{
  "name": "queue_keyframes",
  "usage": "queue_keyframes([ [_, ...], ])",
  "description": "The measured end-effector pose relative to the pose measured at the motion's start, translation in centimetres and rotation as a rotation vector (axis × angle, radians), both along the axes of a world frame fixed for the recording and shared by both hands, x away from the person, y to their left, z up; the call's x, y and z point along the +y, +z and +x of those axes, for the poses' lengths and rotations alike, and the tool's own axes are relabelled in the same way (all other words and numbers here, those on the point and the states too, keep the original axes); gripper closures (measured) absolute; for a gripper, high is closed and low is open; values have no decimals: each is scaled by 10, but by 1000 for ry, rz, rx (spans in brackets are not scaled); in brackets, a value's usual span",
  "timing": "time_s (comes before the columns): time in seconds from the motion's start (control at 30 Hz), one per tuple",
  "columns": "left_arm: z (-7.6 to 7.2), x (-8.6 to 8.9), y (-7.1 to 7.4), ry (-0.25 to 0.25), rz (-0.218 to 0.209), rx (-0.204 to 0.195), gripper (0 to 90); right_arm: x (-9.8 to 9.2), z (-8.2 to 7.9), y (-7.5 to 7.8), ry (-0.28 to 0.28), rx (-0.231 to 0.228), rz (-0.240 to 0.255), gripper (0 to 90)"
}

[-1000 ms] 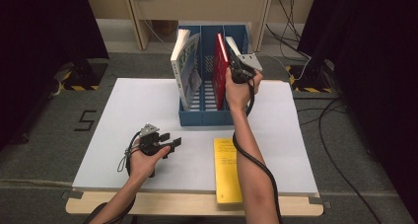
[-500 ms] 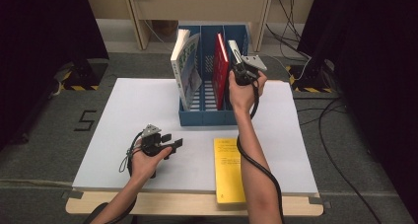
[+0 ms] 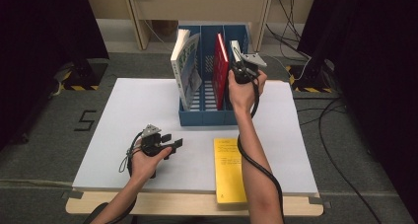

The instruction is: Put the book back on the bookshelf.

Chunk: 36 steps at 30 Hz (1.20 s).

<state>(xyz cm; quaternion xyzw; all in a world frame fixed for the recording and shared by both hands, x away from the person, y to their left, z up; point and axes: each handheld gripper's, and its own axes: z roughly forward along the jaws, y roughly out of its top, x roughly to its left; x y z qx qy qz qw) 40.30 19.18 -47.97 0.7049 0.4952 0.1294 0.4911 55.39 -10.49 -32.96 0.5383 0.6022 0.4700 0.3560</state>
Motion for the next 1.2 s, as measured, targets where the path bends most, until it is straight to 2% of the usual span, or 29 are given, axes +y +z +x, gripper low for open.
queue_keyframes([
  [0.1, 0, 0, 0, 1, -1, -1, 392, -1, -1, 2, -10, 26, 24, 688],
  [0.37, 0, 1, 1, 3, 2, -3, 392, 1, 2, 2, -16, 68, 5, 710],
  [0.53, 0, 1, 1, 1, 3, -2, 392, 0, 6, 4, -25, 105, 11, 736],
  [0.63, 0, 0, 0, 1, 3, -2, 391, -2, 6, 5, -24, 112, 14, 742],
  [0.8, 1, 1, 0, 0, -1, -3, 392, -2, 8, 5, -7, 92, 7, 747],
  [1.2, 2, 1, 0, 1, -1, -2, 392, 4, 16, 0, -1, -20, -13, 750],
])
